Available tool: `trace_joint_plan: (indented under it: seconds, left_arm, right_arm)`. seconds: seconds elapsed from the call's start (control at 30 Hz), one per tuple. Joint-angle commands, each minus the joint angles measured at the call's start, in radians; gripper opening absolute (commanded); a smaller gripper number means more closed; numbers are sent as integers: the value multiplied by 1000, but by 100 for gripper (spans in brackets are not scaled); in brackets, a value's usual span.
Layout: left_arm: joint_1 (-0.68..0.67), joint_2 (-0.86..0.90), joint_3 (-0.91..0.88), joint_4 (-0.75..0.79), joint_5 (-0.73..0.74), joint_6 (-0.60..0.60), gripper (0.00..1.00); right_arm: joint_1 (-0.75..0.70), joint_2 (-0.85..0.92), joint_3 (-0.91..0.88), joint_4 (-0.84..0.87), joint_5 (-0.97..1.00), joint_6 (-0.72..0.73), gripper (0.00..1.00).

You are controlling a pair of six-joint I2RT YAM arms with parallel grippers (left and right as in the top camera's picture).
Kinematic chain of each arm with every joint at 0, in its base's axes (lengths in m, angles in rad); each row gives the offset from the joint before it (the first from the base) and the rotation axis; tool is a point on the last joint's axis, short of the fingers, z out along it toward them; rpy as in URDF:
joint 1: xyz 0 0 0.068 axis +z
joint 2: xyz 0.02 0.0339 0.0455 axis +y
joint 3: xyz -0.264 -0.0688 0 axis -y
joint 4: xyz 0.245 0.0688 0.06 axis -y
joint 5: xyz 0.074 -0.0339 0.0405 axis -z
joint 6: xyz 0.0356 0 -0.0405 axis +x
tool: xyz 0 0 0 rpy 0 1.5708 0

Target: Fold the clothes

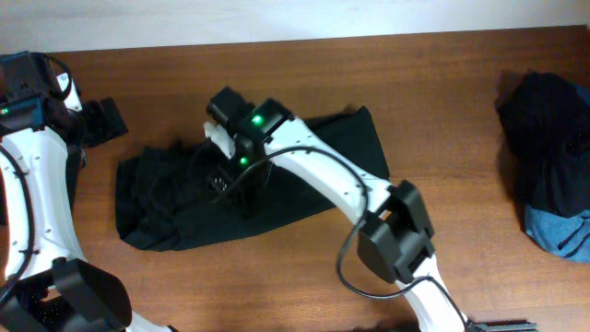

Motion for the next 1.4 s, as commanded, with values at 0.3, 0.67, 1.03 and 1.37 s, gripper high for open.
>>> trace_joint_plan:
  seconds: [0.3,0.67,1.03,1.37]
  left_arm:
    - [0,-34,25,-51,140,-13,99]
    - [-175,-34,14,-86,307,51,0]
    - [-394,-13,-164,-9,307,23,0]
    - [-521,-8,-327,68,328,2,0]
  right_arm:
    - [-106,-109,-10,-100,-2,6,25]
    - [-106,-109,-298,67,58,129,4]
    - [-168,-109,-388,140,62,184,4]
    - [-266,-109,-403,109,62,187,4]
